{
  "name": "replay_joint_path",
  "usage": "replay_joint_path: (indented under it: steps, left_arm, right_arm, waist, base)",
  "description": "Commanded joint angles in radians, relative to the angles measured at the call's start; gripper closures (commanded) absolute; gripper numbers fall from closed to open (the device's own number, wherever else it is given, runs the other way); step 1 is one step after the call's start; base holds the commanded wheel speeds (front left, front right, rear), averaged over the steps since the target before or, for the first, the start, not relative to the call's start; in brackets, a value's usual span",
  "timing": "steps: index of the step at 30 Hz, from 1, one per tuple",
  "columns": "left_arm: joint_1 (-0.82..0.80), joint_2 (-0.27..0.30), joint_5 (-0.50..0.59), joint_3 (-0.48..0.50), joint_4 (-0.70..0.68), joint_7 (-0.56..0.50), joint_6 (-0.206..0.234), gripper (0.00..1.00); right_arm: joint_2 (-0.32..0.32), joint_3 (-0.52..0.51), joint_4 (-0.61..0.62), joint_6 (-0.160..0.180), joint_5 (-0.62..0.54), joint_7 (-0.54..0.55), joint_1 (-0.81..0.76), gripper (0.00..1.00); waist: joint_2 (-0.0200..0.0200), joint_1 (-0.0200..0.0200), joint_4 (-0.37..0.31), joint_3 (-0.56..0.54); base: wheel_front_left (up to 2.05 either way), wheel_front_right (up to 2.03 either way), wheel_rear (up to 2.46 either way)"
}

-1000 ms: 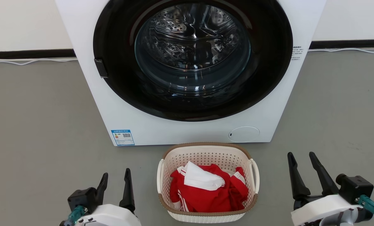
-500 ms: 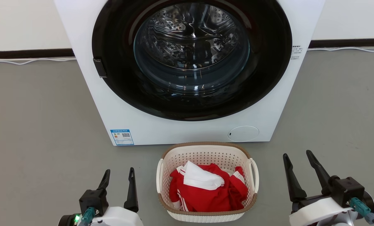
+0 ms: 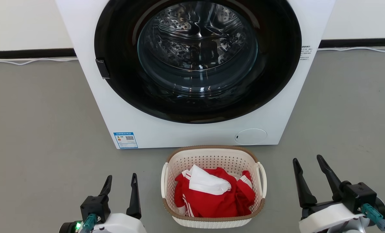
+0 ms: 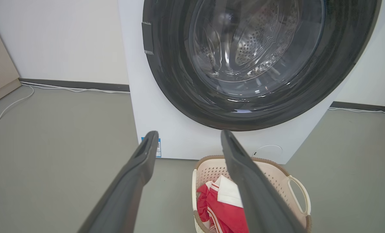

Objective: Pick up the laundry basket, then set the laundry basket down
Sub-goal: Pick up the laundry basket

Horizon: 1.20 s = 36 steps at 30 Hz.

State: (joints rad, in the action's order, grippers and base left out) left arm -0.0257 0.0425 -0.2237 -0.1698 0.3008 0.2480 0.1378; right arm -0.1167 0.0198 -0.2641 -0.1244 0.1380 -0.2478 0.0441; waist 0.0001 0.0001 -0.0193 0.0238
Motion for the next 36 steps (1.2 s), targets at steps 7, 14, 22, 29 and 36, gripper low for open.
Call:
replay_joint_path:
  steps: [7, 14, 22, 29, 36]
  left_arm:
    - [-0.030, 0.008, 0.002, 0.033, -0.021, 0.014, 0.009, 0.00]
    - [-0.039, 0.008, -0.001, 0.034, -0.023, 0.014, 0.010, 0.00]
    - [-0.093, 0.008, -0.008, 0.022, 0.006, 0.014, 0.007, 0.00]
    - [-0.167, 0.008, -0.023, -0.001, 0.057, 0.014, 0.003, 0.00]
    - [-0.258, 0.008, -0.050, -0.024, 0.142, 0.014, -0.001, 0.00]
  right_arm:
    - [-0.010, 0.023, 0.020, -0.006, 0.000, -0.014, 0.018, 0.00]
    - [-0.011, 0.028, 0.012, -0.006, 0.007, -0.014, 0.027, 0.00]
    - [-0.018, 0.031, -0.036, -0.006, 0.033, -0.014, 0.084, 0.00]
    - [-0.022, 0.031, -0.110, -0.006, 0.048, -0.014, 0.154, 0.00]
    - [-0.041, 0.048, -0.217, -0.006, 0.069, -0.014, 0.248, 0.00]
  waist:
    - [-0.0001, 0.0000, 0.001, 0.005]
    - [-0.0001, 0.0000, 0.001, 0.024]
    - [-0.0001, 0.0000, 0.002, 0.100]
    - [-0.0001, 0.0000, 0.001, 0.176]
    - [-0.0001, 0.0000, 0.000, 0.253]
  base:
    - [0.00, 0.00, 0.00]
    - [0.00, 0.00, 0.00]
    - [0.00, 0.00, 0.00]
    - [0.00, 0.00, 0.00]
    - [0.00, 0.00, 0.00]
